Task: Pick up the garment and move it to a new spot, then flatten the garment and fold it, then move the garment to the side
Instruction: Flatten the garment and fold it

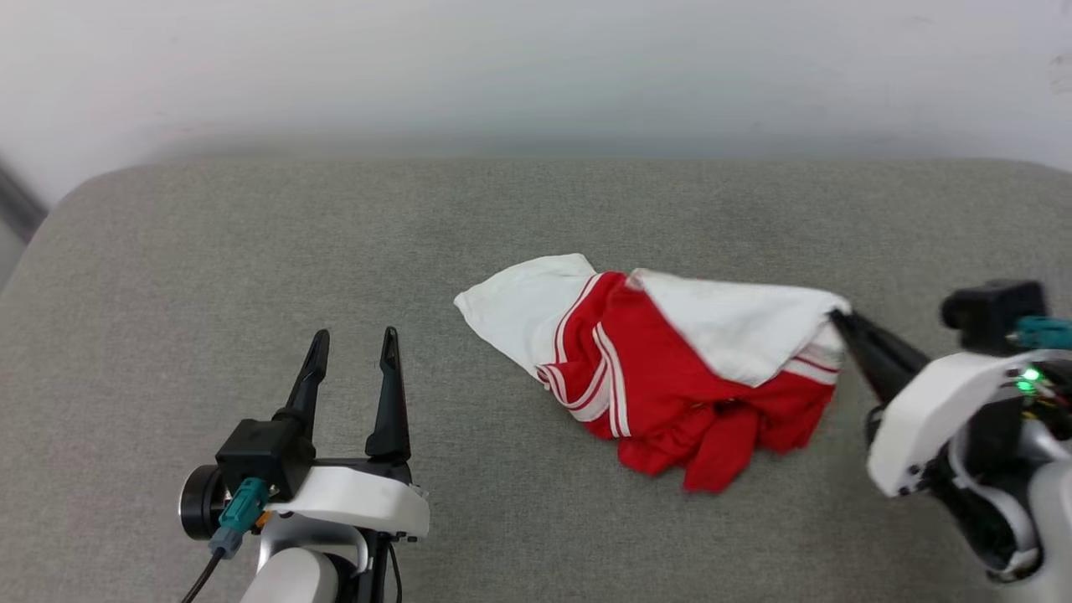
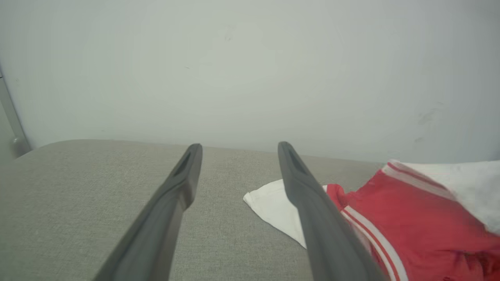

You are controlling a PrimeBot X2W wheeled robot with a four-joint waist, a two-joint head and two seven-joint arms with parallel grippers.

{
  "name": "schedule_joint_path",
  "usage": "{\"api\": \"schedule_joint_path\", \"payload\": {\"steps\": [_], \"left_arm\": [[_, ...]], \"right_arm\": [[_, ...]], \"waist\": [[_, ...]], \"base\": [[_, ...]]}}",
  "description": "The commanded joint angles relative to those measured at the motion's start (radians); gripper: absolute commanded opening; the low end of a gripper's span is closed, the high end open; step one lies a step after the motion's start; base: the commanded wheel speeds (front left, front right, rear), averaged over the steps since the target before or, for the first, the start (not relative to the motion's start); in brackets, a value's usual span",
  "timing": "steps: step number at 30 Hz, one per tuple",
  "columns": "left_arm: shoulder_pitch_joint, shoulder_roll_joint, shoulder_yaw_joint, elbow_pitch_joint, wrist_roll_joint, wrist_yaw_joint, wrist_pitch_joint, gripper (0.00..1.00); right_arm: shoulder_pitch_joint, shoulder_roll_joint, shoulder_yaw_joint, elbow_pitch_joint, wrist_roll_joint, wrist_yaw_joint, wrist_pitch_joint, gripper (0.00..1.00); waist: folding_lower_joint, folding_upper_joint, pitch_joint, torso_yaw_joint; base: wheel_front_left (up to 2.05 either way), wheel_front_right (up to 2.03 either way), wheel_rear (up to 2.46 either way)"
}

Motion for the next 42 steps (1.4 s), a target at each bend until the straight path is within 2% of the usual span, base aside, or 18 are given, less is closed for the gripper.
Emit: {"api": "schedule_joint_path", "payload": {"steps": [1,5,9,11,15,16,17,18,22,29,37,42], "left_arm": [[0.007,0.000,0.002,-0.003,-0.002,0.003,-0.001,1.00],[0.007,0.002,-0.002,-0.002,-0.005,0.002,0.005,1.00],[0.003,0.005,-0.007,0.005,-0.007,0.001,0.008,1.00],[0.002,0.006,-0.008,0.007,-0.008,0.001,0.011,1.00],[0.001,0.010,-0.010,0.012,-0.014,0.002,0.014,1.00],[0.002,0.010,-0.010,0.013,-0.015,0.002,0.015,1.00],[0.004,0.010,-0.010,0.014,-0.015,0.003,0.015,1.00],[0.006,0.011,-0.010,0.015,-0.015,0.003,0.016,1.00],[0.025,0.015,-0.007,0.019,-0.022,0.009,0.016,1.00],[0.066,0.030,-0.001,0.017,-0.030,0.022,0.028,1.00],[0.100,0.056,0.007,0.008,-0.033,0.041,0.057,1.00],[0.102,0.075,0.005,0.004,-0.035,0.039,0.083,1.00]], "right_arm": [[0.020,0.012,-0.059,0.005,-0.006,-0.001,-0.003,0.00],[0.060,0.037,-0.282,0.070,-0.025,-0.001,0.010,0.00],[0.099,0.086,-0.463,0.196,-0.040,-0.001,0.043,0.00],[0.112,0.116,-0.530,0.267,-0.041,-0.001,0.048,0.00],[0.135,0.151,-0.589,0.412,-0.046,-0.001,0.037,0.00],[0.135,0.157,-0.592,0.445,-0.046,-0.001,0.024,0.08],[0.132,0.164,-0.590,0.473,-0.043,-0.001,0.008,0.47],[0.128,0.166,-0.584,0.491,-0.040,-0.001,-0.014,1.00],[0.128,0.157,-0.549,0.499,-0.029,-0.001,-0.127,1.00],[0.189,0.126,-0.418,0.375,-0.045,-0.001,-0.322,1.00],[0.266,0.156,-0.310,0.162,-0.133,-0.001,-0.426,1.00],[0.313,0.185,-0.273,0.029,-0.173,-0.001,-0.434,1.00]], "waist": [[-0.0001,-0.0001,-0.004,-0.014],[-0.0001,-0.0001,-0.002,-0.029],[-0.0001,-0.0001,-0.001,-0.034],[-0.0001,-0.0001,0.000,-0.034],[-0.0001,-0.0001,-0.001,-0.033],[-0.0001,-0.0001,-0.001,-0.032],[-0.0001,-0.0001,-0.003,-0.031],[-0.0001,-0.0001,-0.005,-0.031],[-0.0001,-0.0001,-0.021,-0.033],[-0.0001,-0.0001,-0.067,-0.041],[-0.0001,-0.0001,-0.097,-0.049],[-0.0001,-0.0001,-0.096,-0.059]], "base": [[0.00,0.00,0.00],[0.00,0.00,0.00],[0.00,0.00,0.00],[0.00,0.00,0.00],[0.00,0.00,0.00],[0.00,0.00,0.00],[0.00,0.00,0.00],[0.00,0.00,0.00],[0.00,0.00,0.00],[0.00,0.00,0.00],[0.00,0.00,0.00],[0.00,0.00,0.00]]}}
